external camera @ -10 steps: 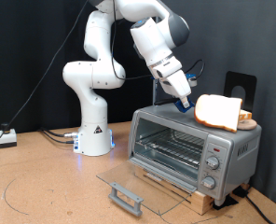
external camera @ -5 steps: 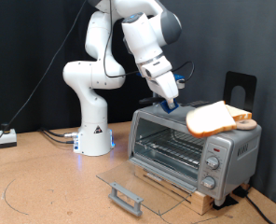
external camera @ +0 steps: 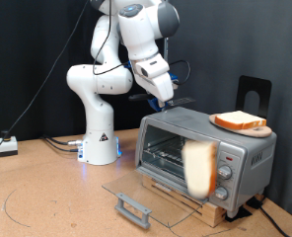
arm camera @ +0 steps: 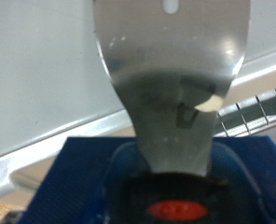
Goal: Make a piece of toast with the oven
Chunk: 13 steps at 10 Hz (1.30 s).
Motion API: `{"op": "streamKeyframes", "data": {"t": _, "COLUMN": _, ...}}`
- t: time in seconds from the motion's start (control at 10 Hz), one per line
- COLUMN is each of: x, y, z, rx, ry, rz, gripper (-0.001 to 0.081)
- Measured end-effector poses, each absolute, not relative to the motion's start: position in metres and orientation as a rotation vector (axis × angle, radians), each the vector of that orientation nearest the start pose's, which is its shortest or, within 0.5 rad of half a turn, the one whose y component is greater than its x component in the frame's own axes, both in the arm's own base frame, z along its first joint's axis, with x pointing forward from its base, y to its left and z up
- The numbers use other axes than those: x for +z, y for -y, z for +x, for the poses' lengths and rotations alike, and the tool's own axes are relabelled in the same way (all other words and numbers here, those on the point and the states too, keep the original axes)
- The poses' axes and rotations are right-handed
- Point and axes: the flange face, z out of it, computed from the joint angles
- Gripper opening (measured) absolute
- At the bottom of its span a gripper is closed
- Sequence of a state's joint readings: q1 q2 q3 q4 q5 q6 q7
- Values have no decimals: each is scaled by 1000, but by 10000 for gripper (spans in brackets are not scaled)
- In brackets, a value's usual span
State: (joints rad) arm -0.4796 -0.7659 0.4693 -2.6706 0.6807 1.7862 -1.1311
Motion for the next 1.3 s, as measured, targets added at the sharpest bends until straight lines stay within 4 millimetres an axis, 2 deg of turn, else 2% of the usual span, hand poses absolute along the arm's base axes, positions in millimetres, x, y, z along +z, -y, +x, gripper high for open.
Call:
{"op": "streamKeyframes", "data": {"t": 0.5, "x": 448, "y": -9, "z": 328, "rx": -212, "ry": 934, "rz": -2658, "gripper": 396}}
{"op": "streamKeyframes", "data": {"t": 0.7, "x": 449, "y": -6, "z": 328, "rx": -207, "ry": 933, "rz": -2662, "gripper": 396}}
{"op": "streamKeyframes", "data": {"t": 0.8, "x": 448, "y": -5, "z": 328, "rx": -220, "ry": 998, "rz": -2637, "gripper": 396}}
{"op": "streamKeyframes", "data": {"t": 1.0, "x": 445, "y": 11, "z": 333, "rx": -268, "ry": 1123, "rz": -2603, "gripper": 396}}
{"op": "streamKeyframes", "data": {"t": 1.1, "x": 441, "y": 25, "z": 340, "rx": -286, "ry": 1082, "rz": -2663, "gripper": 396}}
{"op": "streamKeyframes", "data": {"t": 1.3, "x": 430, "y": 52, "z": 352, "rx": -250, "ry": 814, "rz": -2868, "gripper": 396}}
